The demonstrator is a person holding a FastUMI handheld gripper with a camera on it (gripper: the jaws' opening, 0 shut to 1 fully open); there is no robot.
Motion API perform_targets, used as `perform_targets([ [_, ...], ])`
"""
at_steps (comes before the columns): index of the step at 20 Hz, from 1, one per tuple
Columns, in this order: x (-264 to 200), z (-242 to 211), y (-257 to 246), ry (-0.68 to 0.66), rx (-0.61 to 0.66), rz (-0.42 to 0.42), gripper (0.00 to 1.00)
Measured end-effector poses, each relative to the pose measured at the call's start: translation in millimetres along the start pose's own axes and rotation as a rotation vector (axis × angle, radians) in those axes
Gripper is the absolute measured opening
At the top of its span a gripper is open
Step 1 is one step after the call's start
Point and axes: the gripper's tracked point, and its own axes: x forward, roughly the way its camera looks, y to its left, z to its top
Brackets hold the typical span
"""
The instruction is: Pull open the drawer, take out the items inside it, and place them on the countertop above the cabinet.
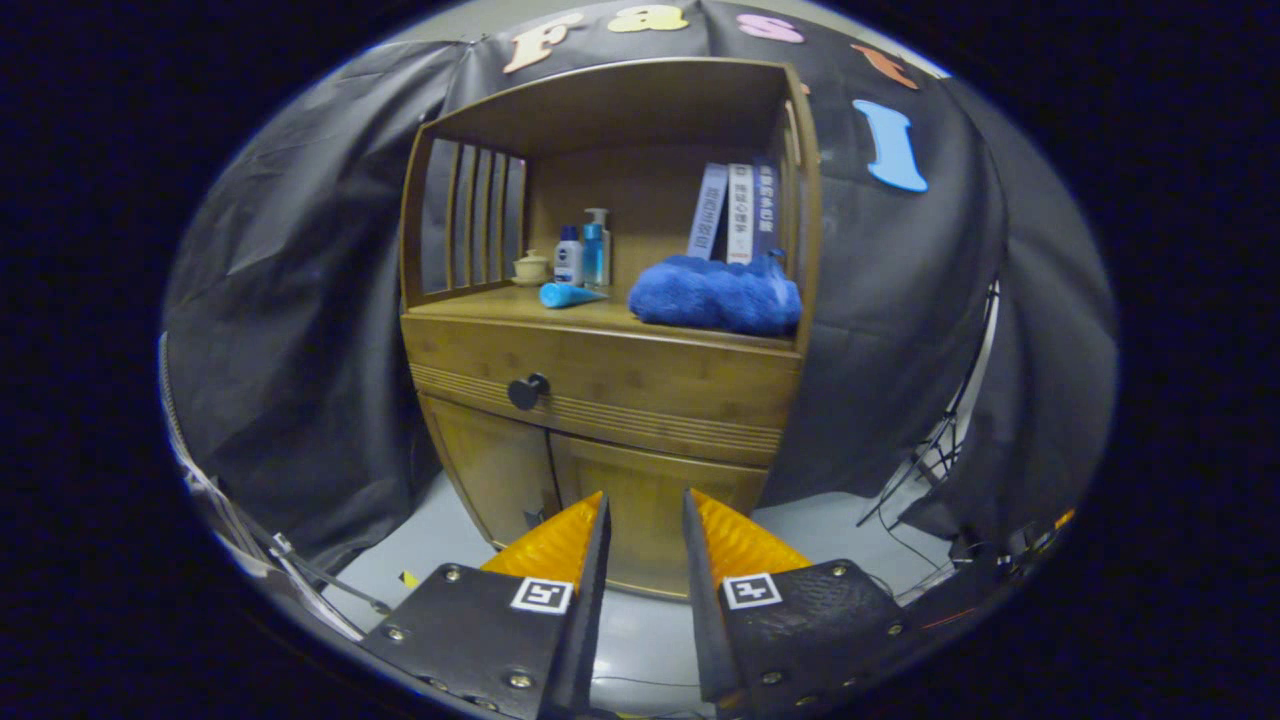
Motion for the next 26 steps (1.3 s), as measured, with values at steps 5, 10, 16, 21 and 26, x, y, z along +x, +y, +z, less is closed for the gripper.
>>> perform_targets([
  [5,-3,-7,-44,-0.062,0.047,-0.066,0.40],
  [10,-9,-2,-67,-0.134,0.067,-0.102,0.40],
  [16,-10,-9,-74,-0.126,0.073,-0.116,0.40],
  [21,-16,-9,-80,-0.133,0.079,-0.135,0.40],
  [26,-19,-7,-81,-0.149,0.078,-0.138,0.40],
])
